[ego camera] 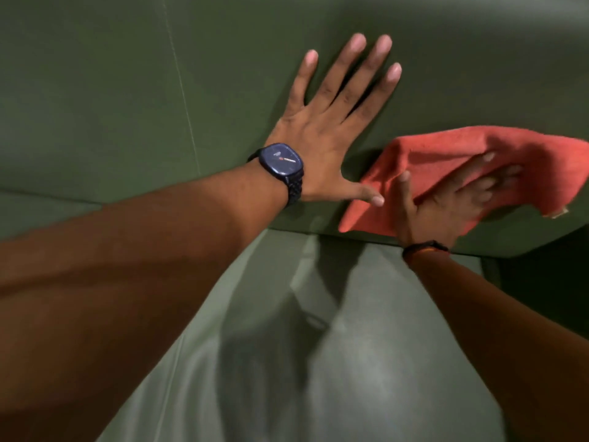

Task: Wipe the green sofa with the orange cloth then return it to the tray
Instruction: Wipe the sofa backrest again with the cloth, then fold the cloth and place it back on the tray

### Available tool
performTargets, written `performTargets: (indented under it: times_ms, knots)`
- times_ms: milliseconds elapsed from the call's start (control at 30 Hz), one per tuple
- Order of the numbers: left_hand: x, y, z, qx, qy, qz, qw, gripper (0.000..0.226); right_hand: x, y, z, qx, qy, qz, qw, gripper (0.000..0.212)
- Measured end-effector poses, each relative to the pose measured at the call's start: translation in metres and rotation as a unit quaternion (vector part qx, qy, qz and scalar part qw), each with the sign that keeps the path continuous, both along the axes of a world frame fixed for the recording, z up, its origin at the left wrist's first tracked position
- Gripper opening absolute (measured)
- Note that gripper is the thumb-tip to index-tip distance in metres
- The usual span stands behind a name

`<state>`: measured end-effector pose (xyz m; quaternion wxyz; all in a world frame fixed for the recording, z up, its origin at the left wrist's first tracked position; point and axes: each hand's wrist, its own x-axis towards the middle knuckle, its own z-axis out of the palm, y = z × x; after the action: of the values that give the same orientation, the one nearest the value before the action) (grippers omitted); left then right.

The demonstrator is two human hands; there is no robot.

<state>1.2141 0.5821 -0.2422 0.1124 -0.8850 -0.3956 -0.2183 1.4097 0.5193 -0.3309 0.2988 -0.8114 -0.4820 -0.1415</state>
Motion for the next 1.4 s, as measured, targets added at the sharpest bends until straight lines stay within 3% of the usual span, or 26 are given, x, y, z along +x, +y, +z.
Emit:
performTargets:
  times_ms: [133, 200, 300, 433, 500, 567, 633, 700, 867, 1100, 1267, 1400]
  knots:
    - [0.012, -0.017, -0.011, -0.003, -0.014, 0.002, 1.000, 0.085, -0.047, 0.000, 0.007, -0.037, 0.038, 0.073, 0.996, 0.097]
    - [0.008, -0.019, -0.010, 0.008, -0.021, 0.023, 0.999, 0.051, -0.048, -0.011, 0.007, -0.059, 0.041, 0.114, 0.991, 0.088]
    - [0.000, -0.016, -0.001, -0.026, -0.022, 0.061, 0.998, 0.012, -0.026, -0.025, 0.021, -0.024, -0.008, 0.122, 0.992, 0.078]
    - [-0.021, -0.016, 0.006, -0.110, -0.044, 0.055, 0.991, 0.017, -0.016, -0.016, 0.057, 0.032, -0.118, 0.063, 0.991, 0.069]
    - [-0.043, -0.018, 0.009, -0.123, -0.063, 0.062, 0.989, 0.020, -0.030, -0.004, 0.076, -0.002, -0.166, 0.146, 0.975, 0.041]
    - [-0.074, -0.022, 0.016, -0.123, -0.066, 0.075, 0.987, 0.020, -0.058, 0.007, 0.090, -0.044, -0.186, 0.295, 0.936, 0.019]
    - [-0.119, -0.028, 0.027, -0.119, -0.066, 0.111, 0.984, 0.020, -0.104, 0.014, 0.103, -0.104, -0.164, 0.398, 0.897, 0.015]
    - [-0.173, -0.035, 0.038, -0.116, -0.069, 0.149, 0.980, 0.018, -0.163, 0.020, 0.121, -0.156, -0.134, 0.426, 0.881, 0.009]
    - [-0.345, -0.080, 0.069, -0.118, -0.037, 0.277, 0.953, 0.015, -0.349, 0.022, 0.164, -0.169, -0.141, 0.557, 0.801, 0.017]
    - [-0.623, -0.193, 0.138, -0.106, -0.034, 0.481, 0.870, 0.010, -0.657, -0.017, 0.234, -0.098, -0.175, 0.719, 0.665, 0.021]
    - [-0.751, -0.289, 0.158, -0.096, -0.056, 0.597, 0.795, 0.011, -0.816, -0.067, 0.248, -0.075, -0.167, 0.786, 0.591, 0.019]
    - [-0.828, -0.358, 0.150, -0.135, -0.019, 0.655, 0.743, 0.015, -0.919, -0.111, 0.236, -0.077, -0.137, 0.834, 0.529, 0.013]
